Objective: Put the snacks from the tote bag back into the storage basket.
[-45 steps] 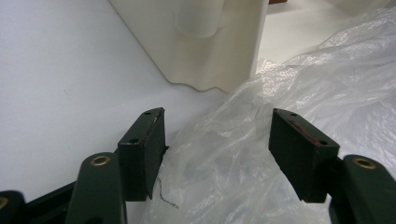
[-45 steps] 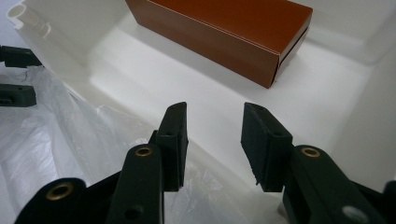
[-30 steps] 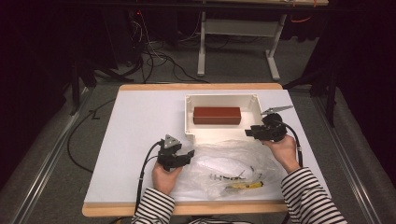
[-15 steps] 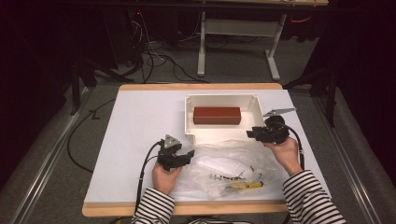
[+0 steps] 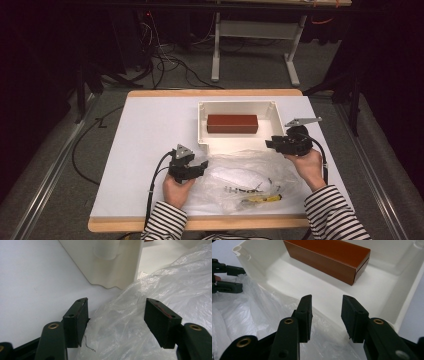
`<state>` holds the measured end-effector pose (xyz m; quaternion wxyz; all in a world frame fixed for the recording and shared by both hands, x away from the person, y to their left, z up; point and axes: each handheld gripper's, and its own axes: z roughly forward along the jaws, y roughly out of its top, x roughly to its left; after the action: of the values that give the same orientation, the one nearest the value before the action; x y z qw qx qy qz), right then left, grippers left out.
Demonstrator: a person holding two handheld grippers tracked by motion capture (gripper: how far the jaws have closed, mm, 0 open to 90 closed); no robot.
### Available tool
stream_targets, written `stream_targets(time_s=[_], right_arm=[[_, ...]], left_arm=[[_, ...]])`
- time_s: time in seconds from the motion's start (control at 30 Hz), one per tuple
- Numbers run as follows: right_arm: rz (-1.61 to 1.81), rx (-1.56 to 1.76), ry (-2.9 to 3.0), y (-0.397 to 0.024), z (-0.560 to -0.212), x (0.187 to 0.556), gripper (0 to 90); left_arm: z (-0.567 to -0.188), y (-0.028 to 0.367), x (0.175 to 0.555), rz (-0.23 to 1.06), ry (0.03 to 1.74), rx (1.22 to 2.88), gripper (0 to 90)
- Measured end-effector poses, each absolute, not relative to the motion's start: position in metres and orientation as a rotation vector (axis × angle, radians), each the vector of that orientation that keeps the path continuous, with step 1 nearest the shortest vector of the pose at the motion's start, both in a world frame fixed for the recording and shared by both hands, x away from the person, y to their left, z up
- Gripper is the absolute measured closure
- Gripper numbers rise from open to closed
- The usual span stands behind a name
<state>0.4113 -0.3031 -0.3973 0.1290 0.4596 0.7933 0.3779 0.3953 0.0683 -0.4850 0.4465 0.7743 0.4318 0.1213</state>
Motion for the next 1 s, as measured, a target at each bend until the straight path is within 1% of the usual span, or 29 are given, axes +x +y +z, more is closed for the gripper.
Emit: stream_targets(time_s=[0.57, 1.0], right_arm=[[1.124, 1.351, 2.276, -0.314, -0.395, 0.402, 61.6], [1.147, 1.394, 2.238, -0.327, -0.403, 0.393, 61.5]], left_arm=[[-0.485, 0.068, 0.395, 0.300, 1.069, 1.918, 36.7], [-0.485, 0.068, 0.396, 0.299, 1.070, 1.922, 36.5]])
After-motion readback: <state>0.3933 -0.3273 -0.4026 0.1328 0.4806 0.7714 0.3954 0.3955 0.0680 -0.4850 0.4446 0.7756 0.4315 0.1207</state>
